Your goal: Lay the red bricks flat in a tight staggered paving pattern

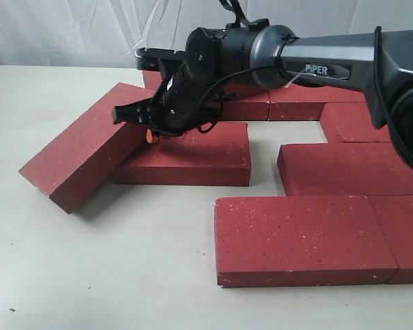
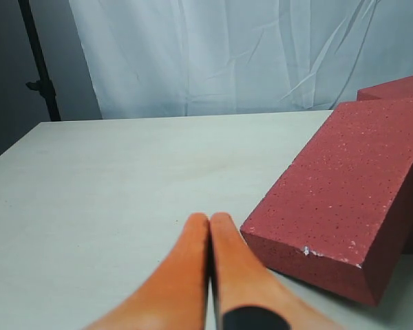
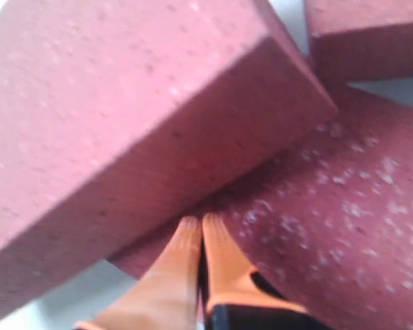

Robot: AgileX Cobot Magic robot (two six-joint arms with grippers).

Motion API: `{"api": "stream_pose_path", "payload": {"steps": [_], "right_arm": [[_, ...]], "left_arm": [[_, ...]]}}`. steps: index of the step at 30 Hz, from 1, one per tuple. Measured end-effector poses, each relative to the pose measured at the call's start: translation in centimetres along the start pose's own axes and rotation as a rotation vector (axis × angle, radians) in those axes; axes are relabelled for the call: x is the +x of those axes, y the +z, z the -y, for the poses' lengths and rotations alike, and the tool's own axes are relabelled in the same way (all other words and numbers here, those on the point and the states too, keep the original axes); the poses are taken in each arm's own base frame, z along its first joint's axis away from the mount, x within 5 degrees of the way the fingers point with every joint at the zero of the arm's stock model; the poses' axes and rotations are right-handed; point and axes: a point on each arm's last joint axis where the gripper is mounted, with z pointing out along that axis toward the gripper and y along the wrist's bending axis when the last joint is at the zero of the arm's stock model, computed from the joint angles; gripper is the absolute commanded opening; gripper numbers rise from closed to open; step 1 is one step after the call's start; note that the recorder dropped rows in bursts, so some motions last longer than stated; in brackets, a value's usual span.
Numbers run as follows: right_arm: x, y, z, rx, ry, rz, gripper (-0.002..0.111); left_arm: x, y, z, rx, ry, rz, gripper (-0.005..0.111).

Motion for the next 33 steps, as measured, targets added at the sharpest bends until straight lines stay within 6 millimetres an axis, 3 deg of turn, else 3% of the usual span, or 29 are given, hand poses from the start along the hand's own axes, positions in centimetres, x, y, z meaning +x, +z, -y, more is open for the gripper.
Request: {"api": "stream_pose_path", "payload": {"steps": [12,20,24,33], "right_arm": [[2.3,3.9,-5.3,-0.119,0.024,0.108,-0.001],[2.7,3.7,-5.5,-0.117,0.019,0.05,-0.001],[2.7,2.1,-5.5,-0.097,-0.029,-0.011,-0.001],[2.8,-4.0,-6.3,-0.05,-0.146,-0.144,-0.001]], "left_arm": [[0.0,0.0,0.0,0.0,0.0,0.0,0.0],[0.0,0.0,0.0,0.0,0.0,0.0,0.0],[0.0,0.0,0.0,0.0,0.0,0.0,0.0],[0.0,0.0,0.0,0.0,0.0,0.0,0.0]]}}
